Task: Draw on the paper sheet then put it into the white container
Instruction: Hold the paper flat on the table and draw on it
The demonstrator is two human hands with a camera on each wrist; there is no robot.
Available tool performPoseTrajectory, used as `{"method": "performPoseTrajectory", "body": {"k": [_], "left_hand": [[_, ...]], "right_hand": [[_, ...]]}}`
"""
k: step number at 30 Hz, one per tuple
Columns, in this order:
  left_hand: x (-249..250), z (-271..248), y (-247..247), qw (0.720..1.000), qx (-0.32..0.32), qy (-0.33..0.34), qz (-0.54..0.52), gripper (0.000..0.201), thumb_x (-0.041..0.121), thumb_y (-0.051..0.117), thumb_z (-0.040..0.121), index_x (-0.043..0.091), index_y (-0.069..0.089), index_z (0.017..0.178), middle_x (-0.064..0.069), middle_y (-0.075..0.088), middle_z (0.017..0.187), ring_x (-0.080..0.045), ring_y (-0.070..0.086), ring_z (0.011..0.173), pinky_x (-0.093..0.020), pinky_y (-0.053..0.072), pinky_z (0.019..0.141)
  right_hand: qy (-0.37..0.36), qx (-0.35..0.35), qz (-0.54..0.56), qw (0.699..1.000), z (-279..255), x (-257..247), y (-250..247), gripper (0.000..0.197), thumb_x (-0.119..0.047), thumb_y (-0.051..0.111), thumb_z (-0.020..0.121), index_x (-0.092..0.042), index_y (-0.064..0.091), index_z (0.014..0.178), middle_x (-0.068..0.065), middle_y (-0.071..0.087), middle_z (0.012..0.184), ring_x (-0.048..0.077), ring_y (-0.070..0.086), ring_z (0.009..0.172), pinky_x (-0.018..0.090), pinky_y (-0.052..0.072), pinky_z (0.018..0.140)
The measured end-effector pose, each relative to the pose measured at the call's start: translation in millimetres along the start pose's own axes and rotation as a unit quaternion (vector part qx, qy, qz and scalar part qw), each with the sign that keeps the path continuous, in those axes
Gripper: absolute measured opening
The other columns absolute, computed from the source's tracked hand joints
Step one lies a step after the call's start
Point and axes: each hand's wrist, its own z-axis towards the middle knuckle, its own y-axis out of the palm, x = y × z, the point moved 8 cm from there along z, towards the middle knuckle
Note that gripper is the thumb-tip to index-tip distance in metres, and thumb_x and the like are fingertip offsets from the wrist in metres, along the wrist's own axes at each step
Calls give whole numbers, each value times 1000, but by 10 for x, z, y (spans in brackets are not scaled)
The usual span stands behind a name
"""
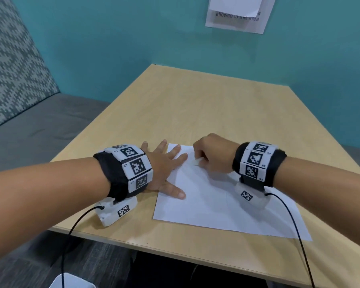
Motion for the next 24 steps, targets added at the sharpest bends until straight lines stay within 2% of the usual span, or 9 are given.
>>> {"method": "performPoseTrajectory", "body": {"k": [2, 5, 7, 8, 10, 16, 20, 22, 24], "left_hand": [[2, -13, -3, 1000, 0, -1, 1, 114, 88, 41, 76, 33, -20, 155, 6, -24, 164, -31, -24, 149, -71, 0, 113], [4, -19, -9, 1000, 5, 2, 1, 113, 87, 42, 77, 33, -18, 156, 5, -23, 164, -32, -23, 149, -71, 1, 112], [4, -28, -17, 1000, 0, -3, 3, 113, 86, 41, 78, 31, -19, 156, 5, -23, 164, -31, -24, 149, -71, 1, 113], [6, -37, -24, 1000, -3, -7, 4, 113, 86, 41, 78, 31, -20, 155, 5, -24, 164, -31, -24, 149, -70, 1, 113], [15, -38, -28, 1000, -6, -11, 1, 113, 86, 41, 77, 31, -20, 155, 5, -24, 164, -31, -24, 149, -70, 0, 113], [-10, -28, -5, 1000, -5, -3, 1, 113, 87, 40, 77, 31, -21, 155, 5, -26, 163, -31, -25, 149, -71, 0, 112], [5, -31, -27, 1000, -12, -16, -3, 112, 86, 40, 78, 31, -21, 155, 5, -26, 163, -31, -25, 149, -71, 0, 113], [2, -33, -21, 1000, -14, -15, -1, 113, 86, 40, 78, 31, -21, 155, 5, -26, 163, -31, -25, 149, -71, -1, 112], [-9, -24, -15, 1000, -12, -11, 2, 113, 87, 40, 77, 31, -22, 155, 5, -27, 163, -32, -26, 149, -71, -1, 112]], "right_hand": [[-27, 2, -4, 1000, -48, -96, 53, 17, -14, 56, 81, -23, 49, 70, -2, 55, 73, 24, 58, 73, 34, 50, 65], [-90, -42, 19, 995, -255, -445, 258, 14, -14, 55, 83, -24, 48, 76, -7, 50, 69, 19, 54, 69, 33, 50, 67], [-75, -36, -7, 997, -201, -343, 227, 12, -15, 57, 82, -21, 49, 75, -5, 55, 74, 20, 57, 73, 35, 52, 70], [-39, -26, -21, 999, -114, -189, 157, 12, -16, 58, 80, -19, 50, 73, -3, 57, 77, 21, 59, 75, 35, 53, 71], [5, -8, -9, 1000, -21, 41, 39, 20, -16, 60, 80, -24, 47, 68, 0, 58, 81, 23, 59, 76, 35, 53, 69], [-72, -55, -9, 996, -228, -323, 310, 7, -15, 54, 81, -13, 59, 77, 3, 63, 76, 24, 61, 72, 40, 55, 67], [-13, -14, -13, 1000, -60, 9, 68, 4, -13, 58, 81, -16, 57, 79, 4, 62, 83, 26, 60, 78, 36, 53, 70], [-34, -14, -22, 999, -110, -112, 115, 4, -14, 56, 82, -14, 55, 78, 5, 64, 83, 26, 60, 78, 36, 54, 71], [-68, -49, -8, 996, -235, -319, 272, 9, -15, 56, 83, -21, 50, 81, 1, 61, 83, 23, 60, 79, 36, 53, 73]]}}
